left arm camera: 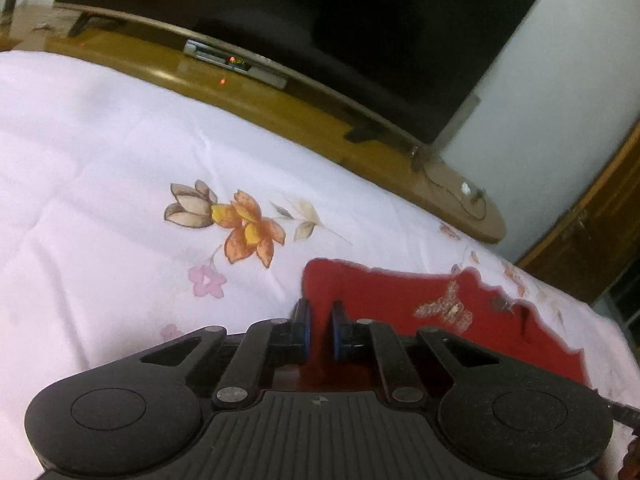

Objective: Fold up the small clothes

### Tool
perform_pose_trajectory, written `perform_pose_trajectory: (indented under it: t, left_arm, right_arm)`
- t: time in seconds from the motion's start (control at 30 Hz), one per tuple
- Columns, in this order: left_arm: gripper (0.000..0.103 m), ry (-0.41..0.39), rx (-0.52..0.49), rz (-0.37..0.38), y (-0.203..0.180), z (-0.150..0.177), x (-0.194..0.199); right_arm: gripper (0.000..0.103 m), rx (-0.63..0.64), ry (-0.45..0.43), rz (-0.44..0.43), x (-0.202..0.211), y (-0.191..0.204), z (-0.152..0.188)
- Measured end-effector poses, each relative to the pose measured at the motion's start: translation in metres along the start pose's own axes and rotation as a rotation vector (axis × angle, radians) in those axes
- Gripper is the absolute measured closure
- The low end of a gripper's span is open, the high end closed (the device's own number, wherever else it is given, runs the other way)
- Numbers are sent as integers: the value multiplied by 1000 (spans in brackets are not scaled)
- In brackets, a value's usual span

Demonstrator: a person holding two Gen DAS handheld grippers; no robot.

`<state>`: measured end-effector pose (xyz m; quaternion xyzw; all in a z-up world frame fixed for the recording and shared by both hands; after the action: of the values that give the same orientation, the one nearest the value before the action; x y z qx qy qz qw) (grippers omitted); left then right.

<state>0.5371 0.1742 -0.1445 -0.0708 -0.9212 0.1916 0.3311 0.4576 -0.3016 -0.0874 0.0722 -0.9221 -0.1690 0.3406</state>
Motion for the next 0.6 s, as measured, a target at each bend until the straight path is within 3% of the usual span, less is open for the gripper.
perform_pose_trajectory:
  t: [0.13,0.17,0.2,0.23,0.27,0.37,0.47,0.6]
  left_arm:
    - [84,3,35,35,7,-3,3]
    - [76,-6,30,19,7,-5,9]
    - [61,-42,5,-37,5,-8,18]
    - [54,-90,-39,-100,-1,-11,28]
    - [48,-138,-93,-131,-8,-14,38]
    - [47,-170,-214,-120,-41,-20,44]
    - [47,-120,-337,-88,-82,-9,27]
    - [47,-70,-400,-137,-103,12,2]
  right_arm:
    - [99,-30,34,9,-11,-8,7]
    - [100,-45,35,8,-11,-10,6]
    - [95,-56,34,3,-9,-10,4]
    - [90,-61,20,1,-5,-10,3]
    - [80,-52,-19,15,2,-8,0]
    - [78,-2,-80,15,11,3,-11]
    - [79,50,-74,0,-2,25,-15]
    - [80,177,-38,-31,-28,69,-8]
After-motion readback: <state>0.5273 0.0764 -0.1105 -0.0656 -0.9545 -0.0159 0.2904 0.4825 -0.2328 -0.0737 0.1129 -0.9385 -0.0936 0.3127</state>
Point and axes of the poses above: each gripper's, at about its wrist camera, not at the fingertips, and x roughly against the way its jaws point, y to its left, z to its underside, the point moved 3 cm from there along -x, roughly the way its jaws point, and after that the axes turned 5 degrees about -x, right-handed, at the moved point
